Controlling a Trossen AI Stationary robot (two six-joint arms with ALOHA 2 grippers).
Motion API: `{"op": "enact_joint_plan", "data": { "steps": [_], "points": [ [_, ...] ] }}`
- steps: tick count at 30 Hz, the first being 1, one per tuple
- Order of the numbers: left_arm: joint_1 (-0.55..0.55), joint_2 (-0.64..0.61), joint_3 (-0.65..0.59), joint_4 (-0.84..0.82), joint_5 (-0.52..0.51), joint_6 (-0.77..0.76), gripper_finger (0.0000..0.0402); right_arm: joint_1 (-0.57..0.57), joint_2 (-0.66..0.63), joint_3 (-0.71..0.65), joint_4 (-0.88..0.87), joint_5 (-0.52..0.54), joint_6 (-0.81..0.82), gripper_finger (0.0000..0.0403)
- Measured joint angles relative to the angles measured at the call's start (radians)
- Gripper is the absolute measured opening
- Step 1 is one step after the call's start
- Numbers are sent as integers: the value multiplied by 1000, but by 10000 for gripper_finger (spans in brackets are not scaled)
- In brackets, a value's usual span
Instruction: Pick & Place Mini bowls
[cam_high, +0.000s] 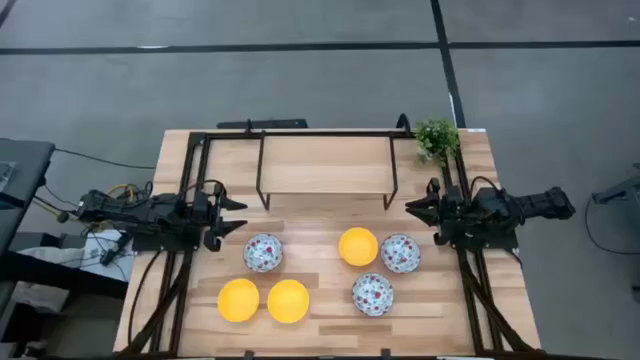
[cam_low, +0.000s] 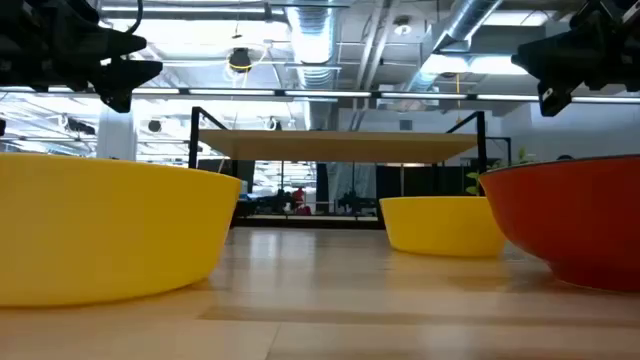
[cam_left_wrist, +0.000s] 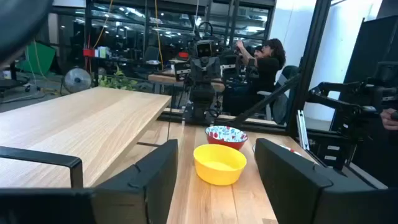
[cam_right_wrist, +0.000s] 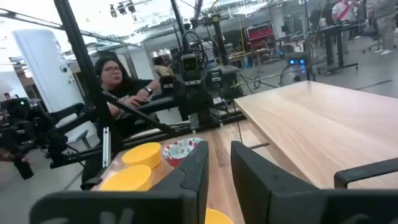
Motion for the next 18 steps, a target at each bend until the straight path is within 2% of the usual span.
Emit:
{"op": "enact_joint_plan", "data": {
  "steps": [12, 15, 18],
  "points": [
    [0, 0, 0, 0, -1, 0, 214, 0, 0, 0, 3, 0, 2, 58],
    [0, 0, 0, 0, -1, 0, 214, -2, 1, 0, 78, 7, 34, 58],
    [0, 0, 0, 0, -2, 0, 214, 2, 19, 30, 127, 6, 0, 58]
  ]
}}
